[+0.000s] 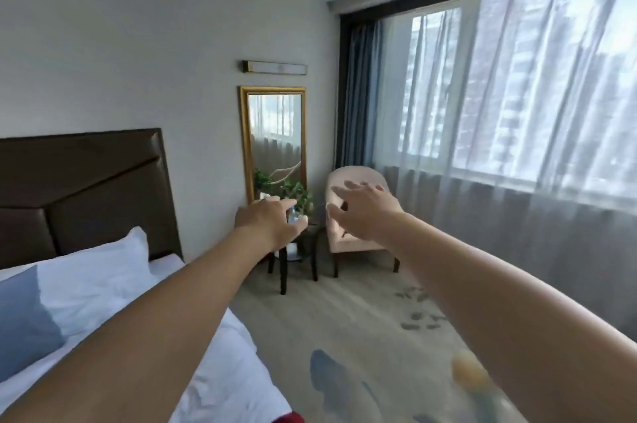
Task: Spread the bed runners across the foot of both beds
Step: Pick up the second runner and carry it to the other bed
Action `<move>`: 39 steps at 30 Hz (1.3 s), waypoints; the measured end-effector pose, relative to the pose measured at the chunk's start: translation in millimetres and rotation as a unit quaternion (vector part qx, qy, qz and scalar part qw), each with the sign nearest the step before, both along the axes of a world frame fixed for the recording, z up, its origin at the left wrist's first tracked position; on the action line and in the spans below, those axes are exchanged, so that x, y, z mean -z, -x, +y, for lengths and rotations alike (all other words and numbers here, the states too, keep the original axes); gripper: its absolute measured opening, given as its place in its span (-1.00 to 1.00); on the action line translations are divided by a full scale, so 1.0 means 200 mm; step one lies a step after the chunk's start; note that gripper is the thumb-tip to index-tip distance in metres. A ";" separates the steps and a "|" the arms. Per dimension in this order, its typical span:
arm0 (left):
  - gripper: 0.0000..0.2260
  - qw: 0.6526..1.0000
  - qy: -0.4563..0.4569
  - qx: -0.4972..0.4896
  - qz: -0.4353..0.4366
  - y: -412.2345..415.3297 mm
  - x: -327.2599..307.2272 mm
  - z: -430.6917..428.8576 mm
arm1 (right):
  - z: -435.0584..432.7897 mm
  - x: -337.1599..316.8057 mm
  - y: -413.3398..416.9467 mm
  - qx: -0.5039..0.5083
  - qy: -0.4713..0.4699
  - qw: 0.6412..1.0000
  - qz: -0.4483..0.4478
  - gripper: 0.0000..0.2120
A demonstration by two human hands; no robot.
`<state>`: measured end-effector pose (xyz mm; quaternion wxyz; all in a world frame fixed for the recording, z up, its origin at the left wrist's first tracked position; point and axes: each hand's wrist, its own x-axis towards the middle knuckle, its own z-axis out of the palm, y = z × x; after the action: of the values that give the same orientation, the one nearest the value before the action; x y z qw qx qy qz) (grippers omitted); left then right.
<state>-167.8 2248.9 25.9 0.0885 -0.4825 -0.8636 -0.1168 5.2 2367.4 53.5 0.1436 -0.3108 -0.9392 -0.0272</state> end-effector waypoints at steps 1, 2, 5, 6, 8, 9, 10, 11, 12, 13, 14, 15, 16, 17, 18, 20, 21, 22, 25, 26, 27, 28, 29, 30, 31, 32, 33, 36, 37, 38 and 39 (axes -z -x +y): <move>-0.39 0.999 0.005 0.039 0.001 -0.15 -0.01 0.11 | 0.04 -0.01 -0.18 0.042 0.005 0.999 0.005 -0.43; -0.39 0.997 0.006 0.083 0.006 -0.31 -0.02 0.21 | 0.07 -0.02 -0.38 0.085 0.011 0.996 0.011 -0.44; -0.37 0.975 -0.013 0.221 -0.006 -0.88 -0.04 0.47 | 0.07 0.00 -1.01 0.220 0.025 0.975 0.009 -0.42; -0.35 0.965 -0.018 0.263 -0.014 -1.09 -0.03 0.53 | 0.05 0.01 -1.22 0.267 0.031 0.963 0.002 -0.41; -0.33 0.943 -0.022 0.330 -0.020 -1.49 -0.02 0.60 | 0.00 0.03 -1.62 0.351 0.045 0.935 -0.004 -0.39; -0.35 0.933 -0.025 0.358 -0.020 -1.68 -0.01 0.63 | -0.03 0.03 -1.80 0.389 0.053 0.920 -0.004 -0.39; -0.37 0.923 -0.027 0.383 -0.019 -1.87 0.01 0.65 | -0.07 0.04 -1.98 0.424 0.065 0.903 -0.003 -0.39; -0.38 0.913 -0.026 0.408 -0.017 -2.04 0.02 0.65 | -0.12 0.05 -2.14 0.455 0.078 0.887 0.000 -0.39; -0.37 0.904 -0.024 0.428 -0.014 -2.17 0.04 0.65 | -0.15 0.06 -2.26 0.477 0.091 0.874 0.005 -0.39; -0.36 0.894 -0.019 0.448 -0.012 -2.31 0.05 0.65 | -0.19 0.07 -2.39 0.499 0.100 0.861 0.009 -0.40; -0.35 0.885 -0.014 0.466 -0.011 -2.44 0.07 0.64 | -0.23 0.08 -2.50 0.517 0.104 0.850 0.011 -0.41; -0.35 0.876 -0.009 0.481 -0.007 -2.54 0.08 0.64 | -0.26 0.08 -2.58 0.531 0.105 0.841 0.015 -0.41; -0.34 0.867 -0.002 0.497 -0.003 -2.66 0.09 0.64 | -0.29 0.09 -2.68 0.545 0.106 0.832 0.019 -0.41; -0.33 0.859 0.004 0.512 0.001 -2.76 0.10 0.64 | -0.32 0.09 -2.76 0.555 0.106 0.825 0.023 -0.41; -0.33 0.852 0.010 0.524 0.005 -2.85 0.11 0.65 | -0.33 0.10 -2.84 0.562 0.104 0.820 0.024 -0.41; -0.34 0.845 0.015 0.535 0.016 -3.00 0.10 0.69 | -0.33 0.10 -2.97 0.571 0.103 0.814 0.024 -0.44; -0.35 0.843 0.012 0.537 0.026 -3.06 0.09 0.72 | -0.32 0.08 -3.03 0.577 0.102 0.810 0.029 -0.45; -0.36 0.842 0.004 0.539 0.034 -3.12 0.07 0.76 | -0.29 0.06 -3.09 0.582 0.099 0.806 0.036 -0.46; -0.35 0.845 -0.012 0.534 0.042 -3.27 -0.01 0.91 | -0.17 -0.02 -3.26 0.584 0.079 0.805 0.062 -0.53; -0.35 0.848 -0.017 0.529 0.041 -3.31 -0.03 0.96 | -0.13 -0.04 -3.31 0.581 0.072 0.808 0.067 -0.57; -0.34 0.850 -0.021 0.525 0.040 -3.35 -0.05 1.01 | -0.08 -0.05 -3.36 0.579 0.069 0.810 0.070 -0.59; -0.34 0.852 -0.022 0.522 0.038 -3.39 -0.06 1.06 | -0.02 -0.05 -3.39 0.577 0.068 0.811 0.071 -0.60; -0.35 0.852 -0.021 0.521 0.038 -3.42 -0.05 1.10 | 0.03 -0.04 -3.42 0.576 0.069 0.812 0.068 -0.60; -0.35 0.853 -0.018 0.520 0.039 -3.44 -0.04 1.15 | 0.09 -0.01 -3.44 0.575 0.068 0.813 0.062 -0.59; -0.37 0.854 -0.014 0.519 0.040 -3.46 -0.02 1.21 | 0.15 0.02 -3.46 0.573 0.069 0.815 0.053 -0.57; -0.38 0.855 -0.011 0.517 0.037 -3.48 0.01 1.26 | 0.22 0.05 -3.48 0.571 0.074 0.816 0.044 -0.56; -0.39 0.856 -0.006 0.515 0.032 -3.49 0.05 1.32 | 0.29 0.09 -3.49 0.568 0.080 0.818 0.037 -0.55; -0.41 0.859 0.025 0.511 0.013 -3.52 0.18 1.52 | 0.51 0.20 -3.52 0.559 0.095 0.823 0.025 -0.54; -0.40 0.859 0.038 0.511 0.016 -3.54 0.23 1.59 | 0.58 0.24 -3.53 0.558 0.098 0.823 0.022 -0.57; -0.39 0.857 0.050 0.512 0.023 -3.55 0.28 1.66 | 0.66 0.28 -3.55 0.560 0.100 0.822 0.021 -0.59; -0.41 0.856 0.060 0.513 0.030 -3.57 0.33 1.74 | 0.74 0.31 -3.56 0.561 0.101 0.822 0.021 -0.61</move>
<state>545.3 2597.4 -40.3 0.0125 -0.8644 -0.4963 -0.0791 716.6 2514.6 -8.5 0.0906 -0.7971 -0.5970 -0.0012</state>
